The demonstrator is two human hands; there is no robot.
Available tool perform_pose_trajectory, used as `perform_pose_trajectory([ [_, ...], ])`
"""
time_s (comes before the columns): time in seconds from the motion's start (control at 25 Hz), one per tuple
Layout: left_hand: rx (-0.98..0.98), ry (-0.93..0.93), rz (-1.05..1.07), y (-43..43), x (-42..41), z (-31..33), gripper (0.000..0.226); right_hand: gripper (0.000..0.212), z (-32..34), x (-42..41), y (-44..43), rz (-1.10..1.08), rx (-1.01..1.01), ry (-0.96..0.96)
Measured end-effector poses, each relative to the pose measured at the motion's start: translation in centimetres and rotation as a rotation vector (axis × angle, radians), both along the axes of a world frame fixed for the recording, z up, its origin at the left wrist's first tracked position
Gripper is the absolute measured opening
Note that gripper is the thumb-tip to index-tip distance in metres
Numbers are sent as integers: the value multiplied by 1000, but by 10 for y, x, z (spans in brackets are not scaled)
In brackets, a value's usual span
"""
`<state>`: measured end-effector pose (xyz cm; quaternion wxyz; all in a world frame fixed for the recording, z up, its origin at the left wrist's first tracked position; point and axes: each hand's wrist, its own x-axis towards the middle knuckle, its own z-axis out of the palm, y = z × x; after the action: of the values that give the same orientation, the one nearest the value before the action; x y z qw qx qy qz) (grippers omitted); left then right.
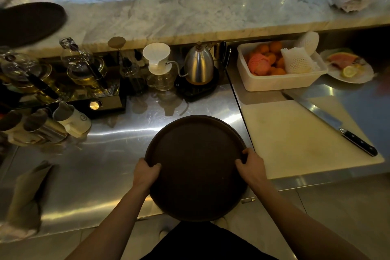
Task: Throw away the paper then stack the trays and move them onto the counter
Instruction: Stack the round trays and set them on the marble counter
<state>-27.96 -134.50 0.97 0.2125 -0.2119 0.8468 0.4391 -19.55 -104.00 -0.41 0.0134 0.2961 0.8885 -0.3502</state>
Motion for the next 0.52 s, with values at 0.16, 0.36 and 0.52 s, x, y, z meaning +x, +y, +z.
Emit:
perform_pose_trajectory([
  [0.16, 9, -12, -8, 8, 3, -3, 42, 40, 2, 0, 7, -17, 53, 22],
  [0.36, -16, -2, -34, 13, 6, -4, 48, 47, -1, -3, 16, 23, -91, -84],
  [0.52, -34, -2, -121, 10, 9, -5, 49, 50, -5, -1, 18, 21, -103, -90],
])
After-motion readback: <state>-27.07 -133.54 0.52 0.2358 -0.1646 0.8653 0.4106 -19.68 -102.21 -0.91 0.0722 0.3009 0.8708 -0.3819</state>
